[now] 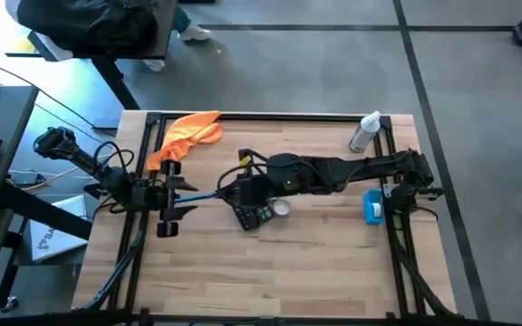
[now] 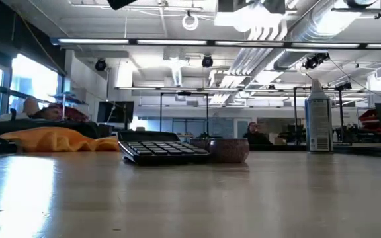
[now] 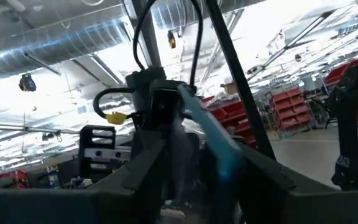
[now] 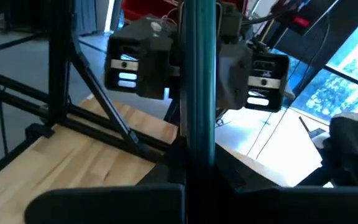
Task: Apply microfiber cloth
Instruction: Spray the back of the black tablet using the white spray bottle
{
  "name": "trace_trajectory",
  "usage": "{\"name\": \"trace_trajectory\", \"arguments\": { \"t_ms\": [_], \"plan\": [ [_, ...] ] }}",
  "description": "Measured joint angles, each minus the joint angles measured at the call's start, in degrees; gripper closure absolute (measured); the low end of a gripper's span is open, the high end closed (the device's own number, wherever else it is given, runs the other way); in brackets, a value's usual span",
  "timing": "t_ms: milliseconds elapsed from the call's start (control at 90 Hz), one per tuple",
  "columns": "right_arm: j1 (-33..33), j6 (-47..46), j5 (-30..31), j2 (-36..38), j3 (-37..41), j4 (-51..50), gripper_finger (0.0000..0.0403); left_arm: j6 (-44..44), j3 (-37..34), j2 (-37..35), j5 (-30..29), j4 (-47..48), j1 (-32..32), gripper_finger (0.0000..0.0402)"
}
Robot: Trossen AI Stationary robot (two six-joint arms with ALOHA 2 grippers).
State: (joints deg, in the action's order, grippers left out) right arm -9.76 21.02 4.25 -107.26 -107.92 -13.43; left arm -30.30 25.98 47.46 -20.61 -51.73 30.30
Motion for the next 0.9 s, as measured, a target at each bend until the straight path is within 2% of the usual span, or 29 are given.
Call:
{"name": "trace_trajectory", "arguments": {
  "t_ms": [122, 344, 444, 533, 767, 900],
  "plan": [
    [0.02, -0.02, 0.00, 0.00, 0.00, 0.28, 0.0403, -0.08, 0.00, -0.04, 0.00, -1.23, 0.00, 0.0285],
    [0.03, -0.43, 0.20, 0.00, 0.00, -0.03, 0.0403, -1.26, 0.00, 0.07, 0.14, -1.28, -0.03, 0.0374],
    [0.02, -0.59, 0.35, 0.00, 0.00, 0.00, 0.0403, -1.92, 0.00, 0.04, 0.01, -1.41, -0.04, 0.0391],
    [0.02, -0.52, 0.32, 0.00, 0.00, 0.00, 0.0403, -1.88, 0.00, 0.07, 0.14, -1.39, -0.04, 0.0386],
    [0.02, 0.02, 0.86, 0.00, 0.00, -0.46, 0.0403, -1.27, 0.00, 0.88, 0.78, -1.13, -0.05, 0.0328],
    [0.02, -0.19, 1.18, 0.00, 0.00, -0.33, 0.0403, -1.05, 0.00, 1.03, 1.57, -1.19, -0.68, 0.0318]
  ]
}}
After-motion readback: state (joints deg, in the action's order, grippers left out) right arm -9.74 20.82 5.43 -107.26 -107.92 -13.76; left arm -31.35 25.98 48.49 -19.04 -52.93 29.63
